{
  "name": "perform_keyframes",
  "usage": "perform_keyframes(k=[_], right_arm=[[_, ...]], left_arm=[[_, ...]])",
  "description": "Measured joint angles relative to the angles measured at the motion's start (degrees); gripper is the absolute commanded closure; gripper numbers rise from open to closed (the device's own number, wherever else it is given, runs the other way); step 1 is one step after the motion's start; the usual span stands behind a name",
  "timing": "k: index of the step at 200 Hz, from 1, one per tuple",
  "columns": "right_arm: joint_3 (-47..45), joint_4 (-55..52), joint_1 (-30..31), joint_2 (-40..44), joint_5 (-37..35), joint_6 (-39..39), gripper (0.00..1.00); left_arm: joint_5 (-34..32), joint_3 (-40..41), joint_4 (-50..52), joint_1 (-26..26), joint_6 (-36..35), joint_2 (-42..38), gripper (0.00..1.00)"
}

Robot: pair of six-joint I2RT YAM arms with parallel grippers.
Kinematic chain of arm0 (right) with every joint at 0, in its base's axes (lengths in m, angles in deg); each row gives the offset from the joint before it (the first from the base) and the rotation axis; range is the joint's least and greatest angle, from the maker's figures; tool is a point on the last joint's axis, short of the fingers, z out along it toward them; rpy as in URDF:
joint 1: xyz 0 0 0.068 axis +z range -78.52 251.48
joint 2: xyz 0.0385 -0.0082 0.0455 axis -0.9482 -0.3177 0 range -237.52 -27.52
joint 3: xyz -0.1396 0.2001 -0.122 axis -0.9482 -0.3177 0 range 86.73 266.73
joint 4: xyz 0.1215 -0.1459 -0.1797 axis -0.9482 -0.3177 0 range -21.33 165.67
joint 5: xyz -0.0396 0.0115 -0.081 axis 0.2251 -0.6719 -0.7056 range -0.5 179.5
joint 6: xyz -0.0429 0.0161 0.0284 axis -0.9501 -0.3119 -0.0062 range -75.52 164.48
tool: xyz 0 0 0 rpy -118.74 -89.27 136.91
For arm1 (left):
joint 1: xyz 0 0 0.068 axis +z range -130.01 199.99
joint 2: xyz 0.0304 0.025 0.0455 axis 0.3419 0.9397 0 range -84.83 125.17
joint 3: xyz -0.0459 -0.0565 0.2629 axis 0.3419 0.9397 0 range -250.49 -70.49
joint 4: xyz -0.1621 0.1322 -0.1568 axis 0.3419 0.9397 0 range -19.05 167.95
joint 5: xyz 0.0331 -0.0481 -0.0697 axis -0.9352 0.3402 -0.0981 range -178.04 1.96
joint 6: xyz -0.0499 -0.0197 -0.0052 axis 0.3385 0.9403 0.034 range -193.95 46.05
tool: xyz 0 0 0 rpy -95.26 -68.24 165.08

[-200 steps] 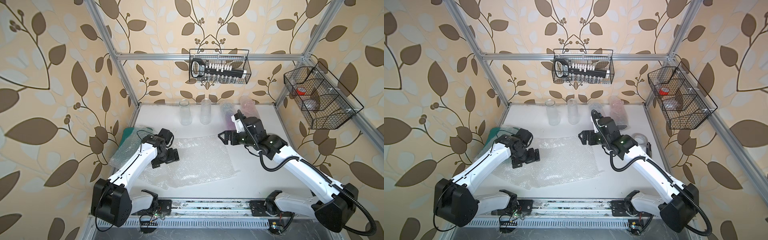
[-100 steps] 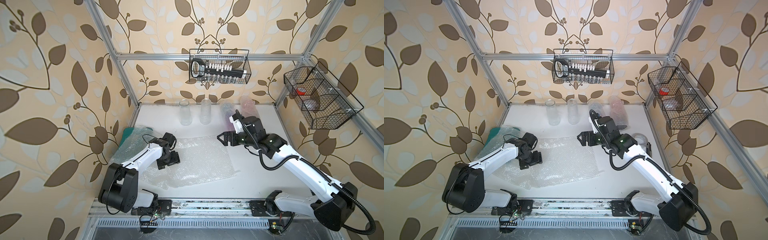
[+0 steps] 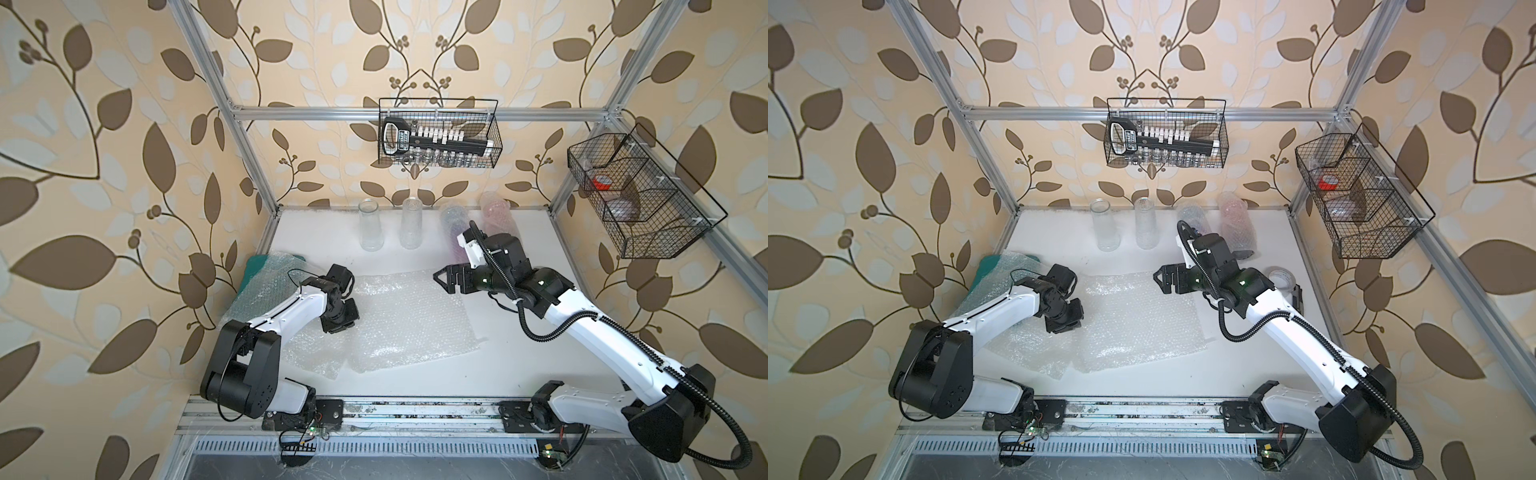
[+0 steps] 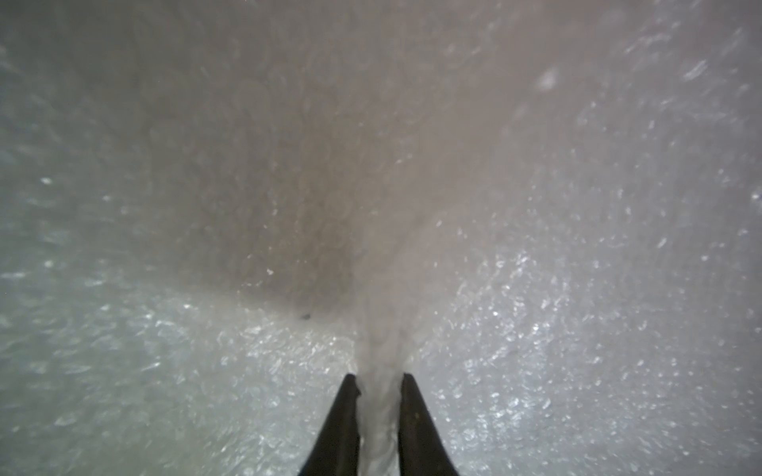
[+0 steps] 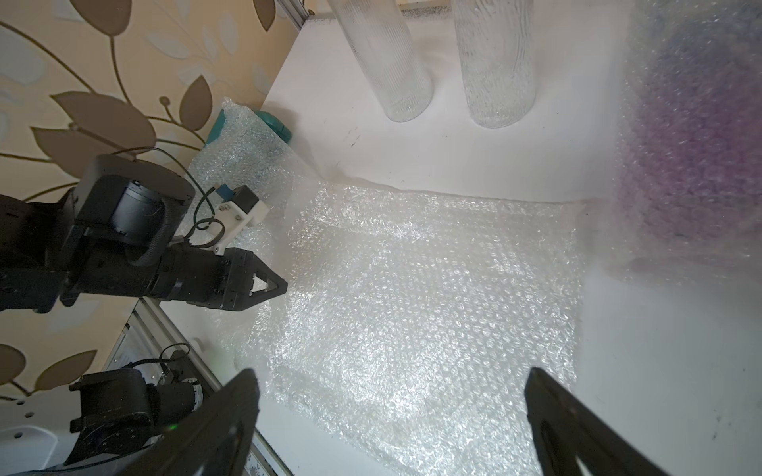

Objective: Unwrap the vase from the bubble wrap
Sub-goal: Pick up the bubble wrap from the center of the board, then place the bubble wrap at the center of the board.

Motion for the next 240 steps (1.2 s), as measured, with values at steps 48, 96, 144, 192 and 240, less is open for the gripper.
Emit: perform_keyframes(k=[48, 96, 144, 192, 240], right_arm=[[0.0, 0.1, 0.0, 0.0, 0.0, 0.0, 0.01], [0.0, 0.1, 0.0, 0.0, 0.0, 0.0, 0.01], [0.0, 0.1, 0.0, -0.1, 0.1, 0.0, 0.01], [0.0, -0.3, 0.0, -0.2, -0.2, 0.0, 0.01], [0.3, -0.6, 0.0, -0.7, -0.7, 0.0, 0.01]], left_arm=[[-0.4, -3.2, 5.9, 0.0, 0.0, -7.5, 1.00], [-9.2, -20.2, 16.1, 1.2, -3.3, -11.4, 1.00], [-21.6, -28.1, 23.1, 5.7, -6.3, -11.4, 1.00], [-32.0, -28.8, 26.8, 11.2, -8.4, -10.1, 1.00], [-38.6, -27.3, 24.5, 17.8, -13.2, -9.8, 1.00]])
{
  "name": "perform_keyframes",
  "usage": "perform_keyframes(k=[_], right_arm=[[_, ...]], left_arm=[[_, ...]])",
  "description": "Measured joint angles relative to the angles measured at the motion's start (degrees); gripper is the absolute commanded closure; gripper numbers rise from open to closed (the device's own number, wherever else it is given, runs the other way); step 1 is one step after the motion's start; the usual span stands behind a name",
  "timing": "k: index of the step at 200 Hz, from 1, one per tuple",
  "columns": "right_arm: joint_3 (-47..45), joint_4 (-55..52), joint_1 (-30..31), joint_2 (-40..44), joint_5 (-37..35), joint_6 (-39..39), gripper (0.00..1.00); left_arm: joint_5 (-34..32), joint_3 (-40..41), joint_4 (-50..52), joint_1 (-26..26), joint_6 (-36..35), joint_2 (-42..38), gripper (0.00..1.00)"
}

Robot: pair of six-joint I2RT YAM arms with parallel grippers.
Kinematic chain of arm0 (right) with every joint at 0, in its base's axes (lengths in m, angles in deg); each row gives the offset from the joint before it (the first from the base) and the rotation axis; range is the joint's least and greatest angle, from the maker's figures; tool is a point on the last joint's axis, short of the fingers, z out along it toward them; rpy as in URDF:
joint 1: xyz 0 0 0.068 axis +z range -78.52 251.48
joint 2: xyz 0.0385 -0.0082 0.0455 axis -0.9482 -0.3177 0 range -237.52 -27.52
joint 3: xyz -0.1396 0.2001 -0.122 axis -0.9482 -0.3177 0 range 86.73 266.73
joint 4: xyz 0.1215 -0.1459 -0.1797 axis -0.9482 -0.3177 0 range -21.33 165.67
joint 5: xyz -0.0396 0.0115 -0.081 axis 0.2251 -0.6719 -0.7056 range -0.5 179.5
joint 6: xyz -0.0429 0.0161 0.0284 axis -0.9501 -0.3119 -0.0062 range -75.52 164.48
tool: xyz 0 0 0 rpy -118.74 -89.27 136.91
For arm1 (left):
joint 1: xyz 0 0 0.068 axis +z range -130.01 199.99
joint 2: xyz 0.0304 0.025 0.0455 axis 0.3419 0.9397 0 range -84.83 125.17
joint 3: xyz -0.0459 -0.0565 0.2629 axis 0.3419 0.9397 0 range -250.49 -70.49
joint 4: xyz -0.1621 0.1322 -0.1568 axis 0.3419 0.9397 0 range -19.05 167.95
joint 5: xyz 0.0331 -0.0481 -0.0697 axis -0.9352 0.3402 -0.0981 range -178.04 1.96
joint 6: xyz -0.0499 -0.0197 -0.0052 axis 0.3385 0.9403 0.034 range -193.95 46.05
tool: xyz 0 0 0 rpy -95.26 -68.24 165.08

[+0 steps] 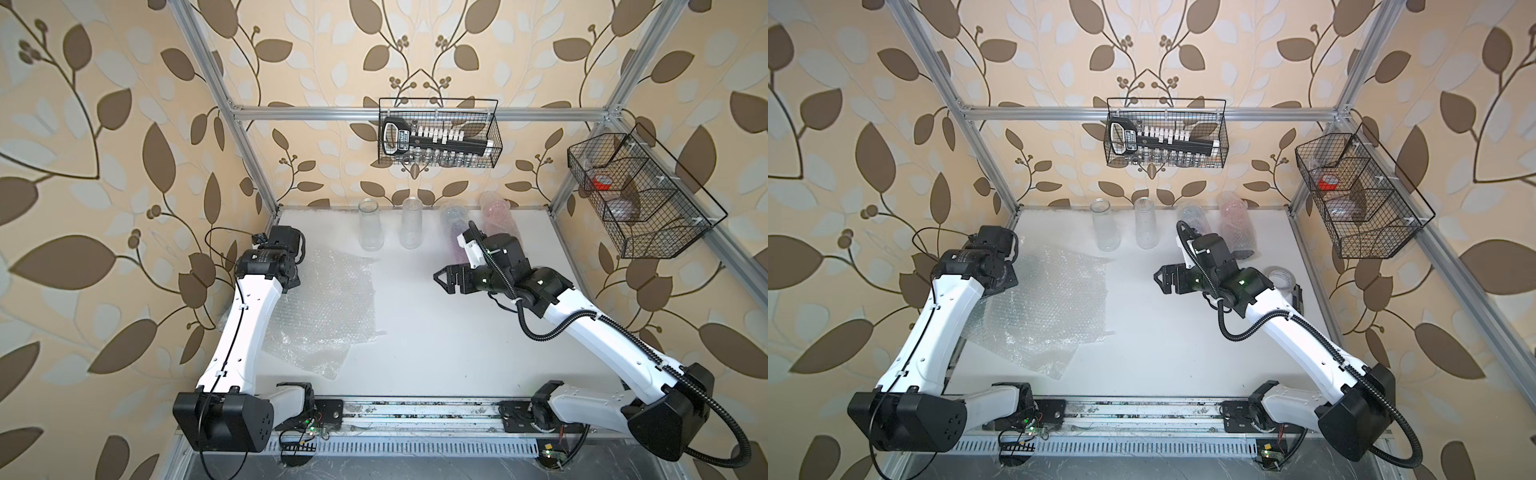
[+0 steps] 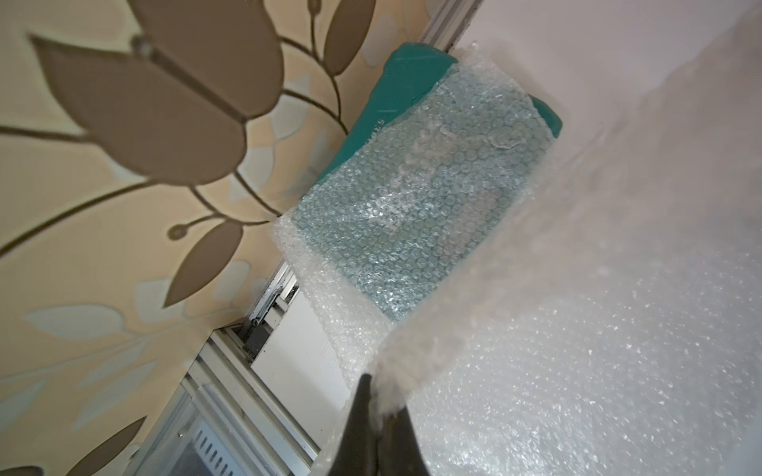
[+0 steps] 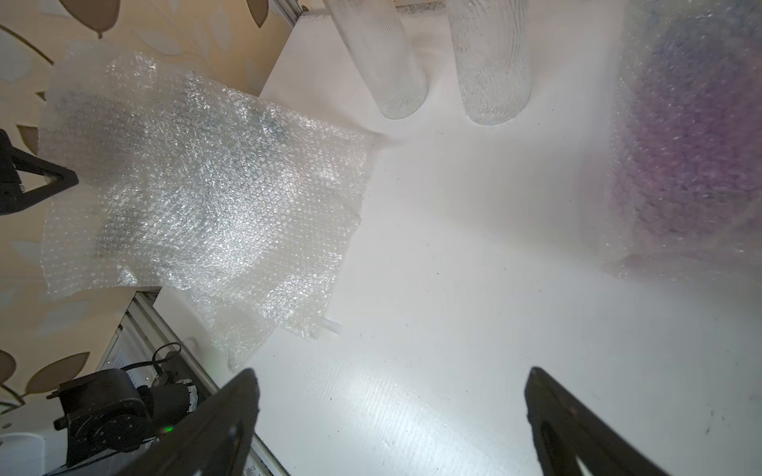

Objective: Unwrap the vase from the bubble wrap
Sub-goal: Place the bubble wrap at the center of the board.

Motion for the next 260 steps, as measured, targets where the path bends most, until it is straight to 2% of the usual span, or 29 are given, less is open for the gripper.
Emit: perform_keyframes(k=[36, 60, 81, 90, 102, 116, 126, 153, 164, 180, 208, 235, 260], right_arm=[[1.4, -0.7, 0.2, -1.0, -0.7, 0.0, 0.01], [2.4, -1.3, 0.2, -1.0, -1.6, -0.2, 0.01], [2.9, -2.0, 0.2, -1.0, -2.4, -0.3, 0.01], [2.9, -2.4, 0.2, -1.0, -2.7, -0.3, 0.01], [2.9, -3.0, 0.2, -1.0, -3.2, -0.3, 0.01], [3.5, -3.9, 0.2, -1.0, -4.0, -0.4, 0.01], [4.0, -4.4, 0.2, -1.1, -4.6, -0.5, 0.01], [5.6, -6.2, -0.5, -1.1, -6.5, -0.9, 0.01], [6.3, -7.1, -2.3, -1.6, -6.8, -0.6, 0.01], [7.0, -8.1, -6.5, -3.0, -6.6, -0.2, 0.01], [7.2, -9.0, -13.2, -6.8, -5.9, 0.0, 0.01], [7.3, -8.4, -17.4, -11.0, -4.0, 0.0, 0.01], [7.3, -7.5, -19.4, -14.8, -3.1, 0.0, 0.01]], left_arm=[[-0.5, 1.6, -3.9, 3.1, -2.2, 1.8, 1.00], [-0.5, 2.4, -6.4, 4.2, -2.9, 4.7, 0.82], [-1.0, 3.2, -8.6, 4.3, -3.3, 6.9, 0.71], [-1.5, 3.6, -9.7, 4.3, -3.9, 7.5, 0.61], [-2.3, 3.8, -10.7, 4.3, -3.7, 8.3, 0.38], [-3.5, 3.8, -11.6, 4.3, -4.1, 9.2, 0.23], [-4.2, 3.8, -12.0, 4.3, -4.0, 9.7, 0.18], [-4.5, 3.7, -12.5, 4.3, -4.4, 9.9, 0.13], [-3.7, 3.7, -12.6, 4.2, -4.6, 9.7, 0.08], [0.4, 3.7, -12.7, 3.8, -4.9, 8.7, 0.01], [11.6, 4.0, -13.3, -1.0, -5.7, 5.4, 0.01], [24.9, 4.7, -14.5, -9.4, -3.7, 4.6, 0.01], [35.1, 7.3, -17.8, -19.0, 1.7, 4.8, 0.01]])
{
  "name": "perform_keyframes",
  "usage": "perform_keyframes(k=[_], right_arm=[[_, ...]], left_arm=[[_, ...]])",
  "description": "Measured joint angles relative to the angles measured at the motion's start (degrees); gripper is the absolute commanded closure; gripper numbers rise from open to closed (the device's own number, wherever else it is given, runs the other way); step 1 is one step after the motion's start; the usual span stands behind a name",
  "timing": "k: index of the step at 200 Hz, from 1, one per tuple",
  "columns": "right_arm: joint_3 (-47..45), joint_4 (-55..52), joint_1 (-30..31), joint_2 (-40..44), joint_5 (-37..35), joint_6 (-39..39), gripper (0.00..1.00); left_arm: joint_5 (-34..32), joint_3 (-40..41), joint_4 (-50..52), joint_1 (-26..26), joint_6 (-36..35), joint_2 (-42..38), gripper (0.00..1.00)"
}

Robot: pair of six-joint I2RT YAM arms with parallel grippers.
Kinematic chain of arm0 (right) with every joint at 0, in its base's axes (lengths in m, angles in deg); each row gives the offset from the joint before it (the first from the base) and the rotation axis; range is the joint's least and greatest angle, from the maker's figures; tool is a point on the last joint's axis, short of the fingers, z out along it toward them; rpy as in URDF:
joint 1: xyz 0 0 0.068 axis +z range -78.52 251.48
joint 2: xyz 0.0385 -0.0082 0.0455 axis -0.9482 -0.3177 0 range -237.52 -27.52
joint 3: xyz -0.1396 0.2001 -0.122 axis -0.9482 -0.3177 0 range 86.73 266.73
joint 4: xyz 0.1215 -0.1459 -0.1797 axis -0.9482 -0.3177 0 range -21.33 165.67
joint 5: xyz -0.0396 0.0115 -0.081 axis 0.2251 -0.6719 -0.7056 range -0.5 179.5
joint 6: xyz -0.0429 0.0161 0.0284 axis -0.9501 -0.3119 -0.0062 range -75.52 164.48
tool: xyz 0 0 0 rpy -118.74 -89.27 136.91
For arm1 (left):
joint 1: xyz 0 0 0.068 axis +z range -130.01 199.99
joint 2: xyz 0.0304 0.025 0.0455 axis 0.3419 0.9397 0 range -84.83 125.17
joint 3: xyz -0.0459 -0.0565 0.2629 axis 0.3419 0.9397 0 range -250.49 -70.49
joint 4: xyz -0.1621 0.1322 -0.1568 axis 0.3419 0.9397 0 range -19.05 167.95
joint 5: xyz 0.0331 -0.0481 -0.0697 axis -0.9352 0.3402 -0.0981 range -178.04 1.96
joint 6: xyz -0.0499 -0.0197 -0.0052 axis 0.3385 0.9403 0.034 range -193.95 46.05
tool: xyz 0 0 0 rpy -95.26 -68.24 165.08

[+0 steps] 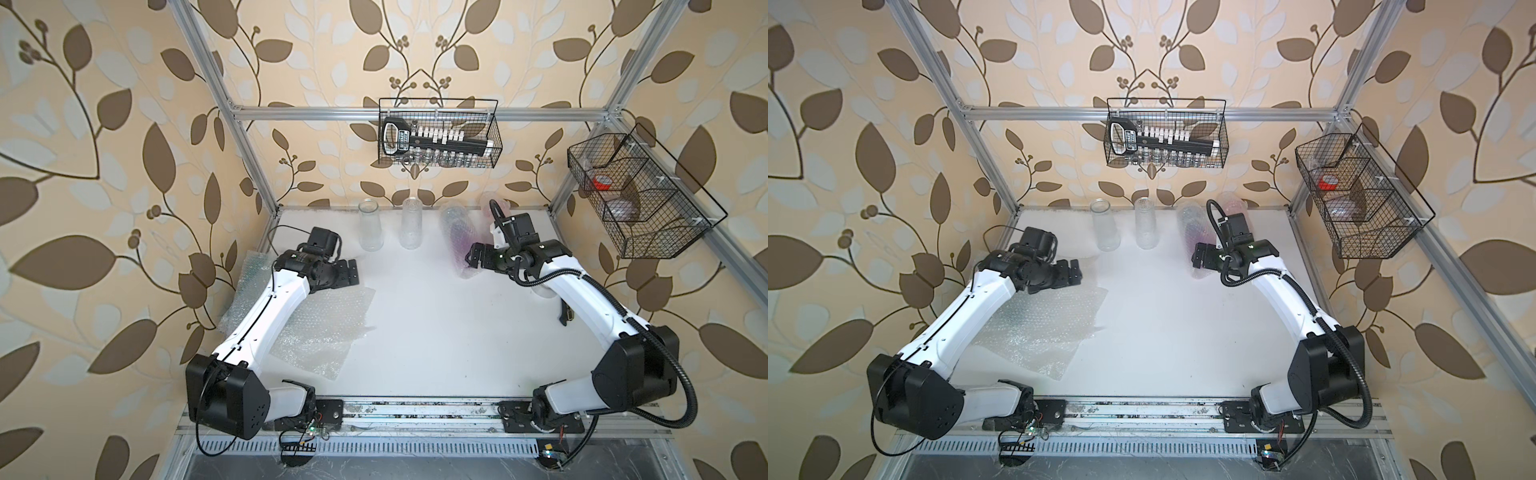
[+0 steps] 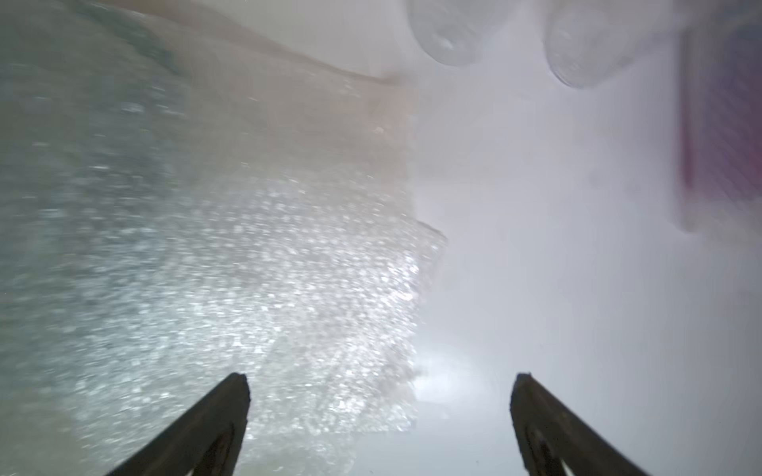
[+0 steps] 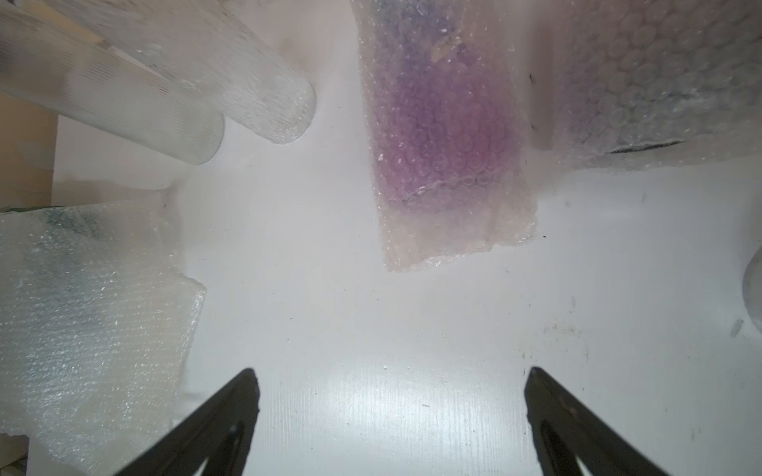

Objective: Unwrap the vase from the bubble wrap
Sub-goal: Place the bubble wrap at the center of the board, then move the bubble wrap to the center of the board.

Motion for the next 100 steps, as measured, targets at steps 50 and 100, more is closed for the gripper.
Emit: perform_keyframes(k=[50, 100], right_arm=[[0.0, 4.0, -0.9, -6.0, 1.3, 0.1, 0.09], [0.0, 10.2, -1.7, -11.9, 4.3, 2.4, 0.30]], left_arm=[[10.1, 3.3, -9.2, -14.7, 11.8, 4.2, 0.01], [12.0, 1.4, -11.8, -18.8, 15.6, 7.8, 0.01]])
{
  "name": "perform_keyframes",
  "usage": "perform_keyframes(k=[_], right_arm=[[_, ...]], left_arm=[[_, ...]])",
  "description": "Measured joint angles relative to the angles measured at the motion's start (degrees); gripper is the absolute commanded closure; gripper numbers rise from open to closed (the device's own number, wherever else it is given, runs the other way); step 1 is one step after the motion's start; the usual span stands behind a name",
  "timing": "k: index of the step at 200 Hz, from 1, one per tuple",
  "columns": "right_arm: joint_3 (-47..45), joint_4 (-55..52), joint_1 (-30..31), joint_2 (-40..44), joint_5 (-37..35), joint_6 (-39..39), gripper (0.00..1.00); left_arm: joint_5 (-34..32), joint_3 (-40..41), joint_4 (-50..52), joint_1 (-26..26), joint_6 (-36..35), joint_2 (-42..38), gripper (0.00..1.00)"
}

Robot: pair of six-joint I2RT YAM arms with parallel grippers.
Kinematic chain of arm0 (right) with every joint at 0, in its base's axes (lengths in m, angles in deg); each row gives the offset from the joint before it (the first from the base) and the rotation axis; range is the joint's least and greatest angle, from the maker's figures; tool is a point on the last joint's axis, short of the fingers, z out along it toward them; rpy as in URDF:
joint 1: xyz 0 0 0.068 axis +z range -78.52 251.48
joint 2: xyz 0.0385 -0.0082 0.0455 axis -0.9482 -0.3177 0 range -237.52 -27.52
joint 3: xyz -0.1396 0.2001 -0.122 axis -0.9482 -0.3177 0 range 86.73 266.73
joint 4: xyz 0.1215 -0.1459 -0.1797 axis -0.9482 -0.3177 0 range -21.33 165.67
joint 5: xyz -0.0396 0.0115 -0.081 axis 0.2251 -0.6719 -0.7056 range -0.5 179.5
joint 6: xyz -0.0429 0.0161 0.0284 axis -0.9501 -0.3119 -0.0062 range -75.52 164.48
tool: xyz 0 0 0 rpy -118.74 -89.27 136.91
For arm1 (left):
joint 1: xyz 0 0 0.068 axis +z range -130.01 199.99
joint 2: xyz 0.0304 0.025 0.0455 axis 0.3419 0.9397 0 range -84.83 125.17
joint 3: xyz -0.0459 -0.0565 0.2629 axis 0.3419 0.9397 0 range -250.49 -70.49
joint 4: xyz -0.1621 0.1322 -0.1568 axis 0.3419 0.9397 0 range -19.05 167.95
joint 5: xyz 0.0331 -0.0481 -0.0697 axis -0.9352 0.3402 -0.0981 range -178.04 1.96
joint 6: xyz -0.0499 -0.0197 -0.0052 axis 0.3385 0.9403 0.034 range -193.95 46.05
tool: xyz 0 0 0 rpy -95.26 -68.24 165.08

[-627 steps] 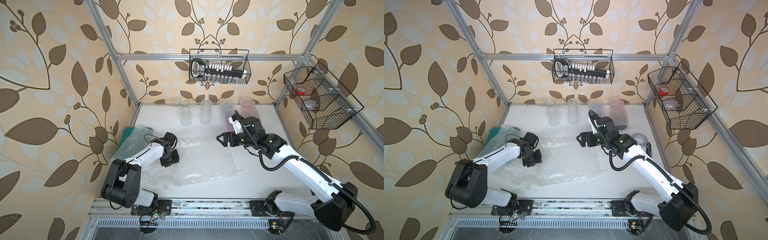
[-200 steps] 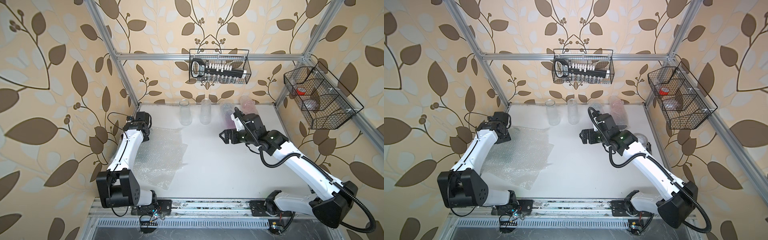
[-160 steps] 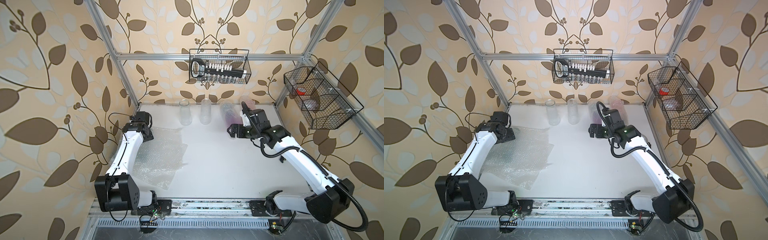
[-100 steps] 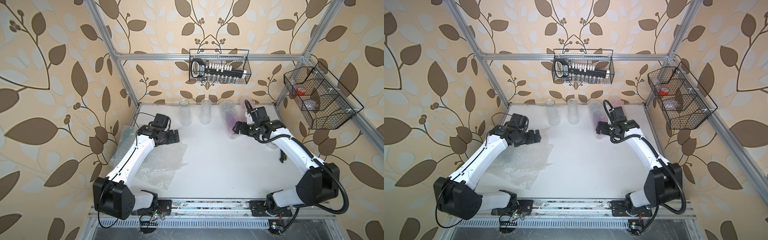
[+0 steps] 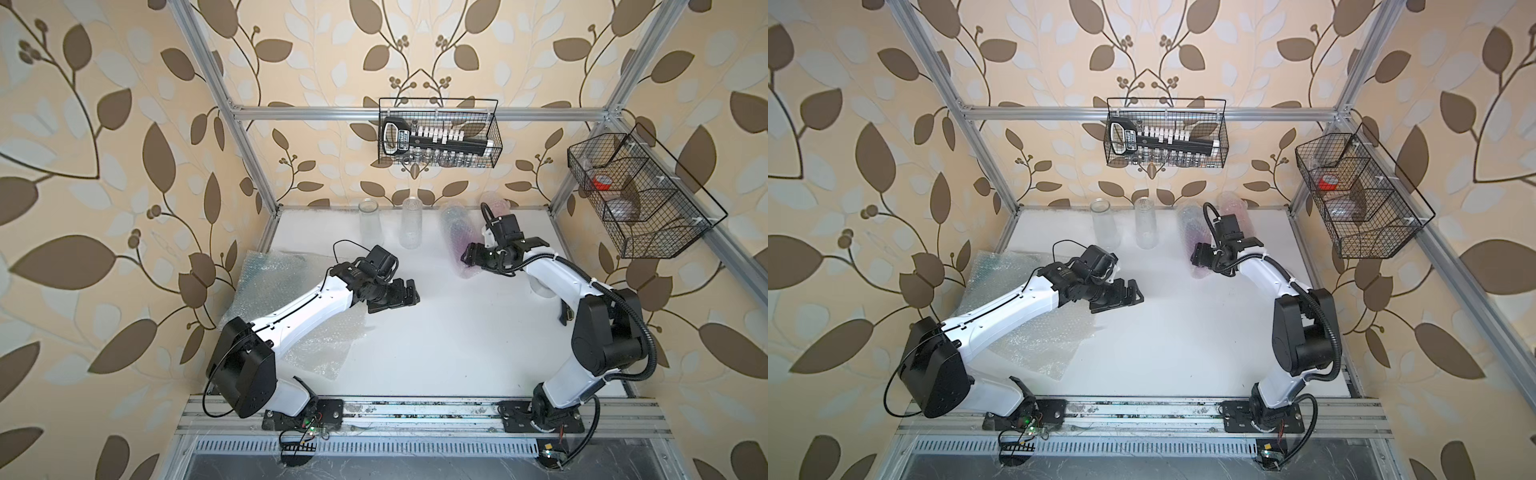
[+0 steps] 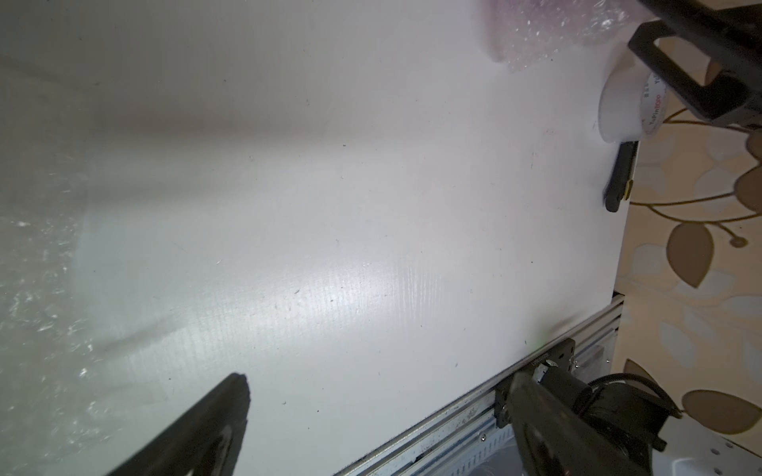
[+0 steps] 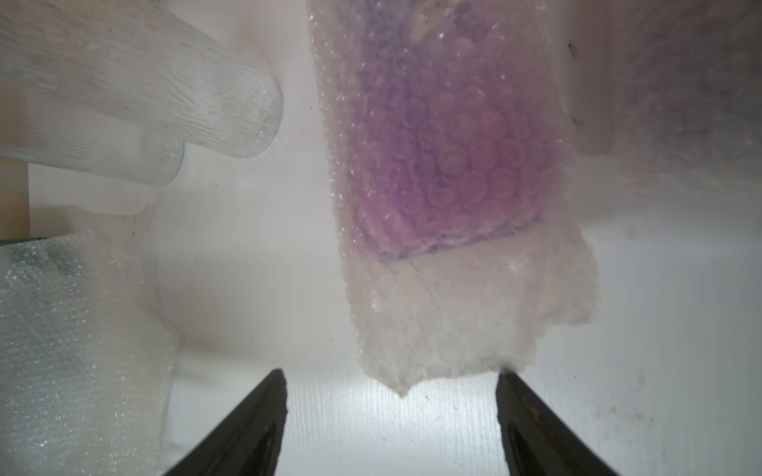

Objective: Unwrap the vase from the bubble wrap
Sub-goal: Move the bubble wrap to the center of the board.

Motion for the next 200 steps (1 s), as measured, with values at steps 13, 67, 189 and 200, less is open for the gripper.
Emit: perform_keyframes(k=[13, 67, 189, 200], right_arm=[[0.0, 1.0, 0.0, -1.5, 0.7, 0.7, 0.35], [2.8, 2.7, -0.3, -6.1, 2.4, 2.7, 0.62], [-4.2, 5.4, -0.6, 0.0, 2.5, 0.0, 1.00], [-6.9, 5.3, -0.5, 2.8, 2.5, -0.3, 1.00]], left_arm=[[0.0, -0.4, 0.0, 0.0, 0.4, 0.0, 0.01], [0.0, -0.3, 0.4, 0.0, 1.8, -1.0, 0.01], [-2.8, 2.8, 3.0, 0.0, 2.9, -3.2, 0.01], [-3.0, 2.8, 3.4, 0.0, 2.9, -3.3, 0.01]])
